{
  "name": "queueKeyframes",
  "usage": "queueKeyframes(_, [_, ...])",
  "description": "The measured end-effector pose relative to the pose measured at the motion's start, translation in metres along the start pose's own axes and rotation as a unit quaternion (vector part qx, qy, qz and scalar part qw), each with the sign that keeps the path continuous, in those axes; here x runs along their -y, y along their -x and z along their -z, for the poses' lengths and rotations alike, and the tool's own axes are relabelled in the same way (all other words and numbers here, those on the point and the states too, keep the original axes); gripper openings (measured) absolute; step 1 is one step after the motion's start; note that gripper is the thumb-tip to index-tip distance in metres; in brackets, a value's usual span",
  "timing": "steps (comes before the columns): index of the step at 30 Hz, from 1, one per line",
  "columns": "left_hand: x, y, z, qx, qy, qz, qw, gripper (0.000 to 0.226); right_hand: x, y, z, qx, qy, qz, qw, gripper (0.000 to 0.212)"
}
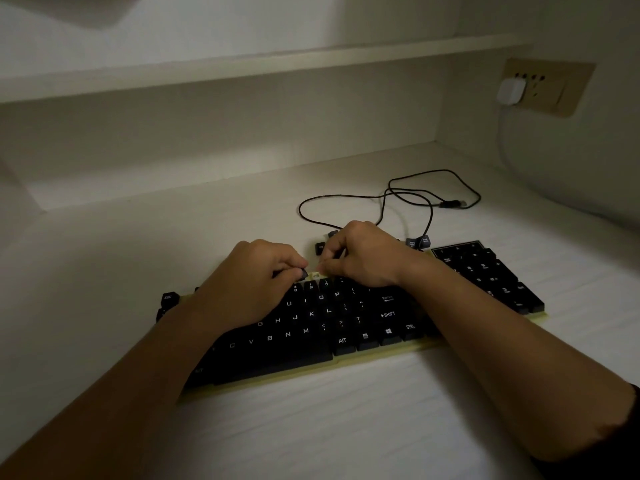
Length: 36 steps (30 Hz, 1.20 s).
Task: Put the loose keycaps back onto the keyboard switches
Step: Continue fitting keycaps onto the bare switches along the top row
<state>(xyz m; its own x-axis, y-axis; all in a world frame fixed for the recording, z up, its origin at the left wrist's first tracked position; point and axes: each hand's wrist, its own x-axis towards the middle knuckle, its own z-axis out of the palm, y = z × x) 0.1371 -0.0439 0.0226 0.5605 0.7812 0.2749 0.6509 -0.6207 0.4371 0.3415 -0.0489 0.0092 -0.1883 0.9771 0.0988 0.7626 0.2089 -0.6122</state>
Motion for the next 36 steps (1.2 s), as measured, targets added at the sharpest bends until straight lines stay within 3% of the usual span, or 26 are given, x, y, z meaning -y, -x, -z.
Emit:
queueKeyframes(6, [-0.005, -0.002, -0.002, -0.016, -0.011, 0.002, 1.0, 0.016, -0.001, -0.001, -0.001, -0.002, 0.011, 0.006, 1.0, 0.015])
queueKeyframes(15, [-0.006, -0.011, 0.004, 0.024, -0.051, -0.006, 0.998, 0.015, -0.002, -0.002, -0.001, -0.001, 0.01, 0.008, 1.0, 0.015])
queueKeyframes(24, [-0.009, 0.0, -0.008, -0.043, -0.036, 0.021, 0.998, 0.015, 0.001, 0.001, -0.001, -0.004, 0.011, 0.007, 1.0, 0.015])
queueKeyframes(30, [-0.006, 0.01, -0.017, -0.115, -0.034, -0.037, 0.992, 0.013, 0.001, 0.001, 0.0, -0.006, 0.012, 0.004, 1.0, 0.016])
queueKeyframes(36, [-0.006, 0.012, -0.022, -0.135, -0.039, -0.047, 0.989, 0.012, 0.002, 0.001, 0.0, -0.005, 0.007, 0.002, 1.0, 0.015])
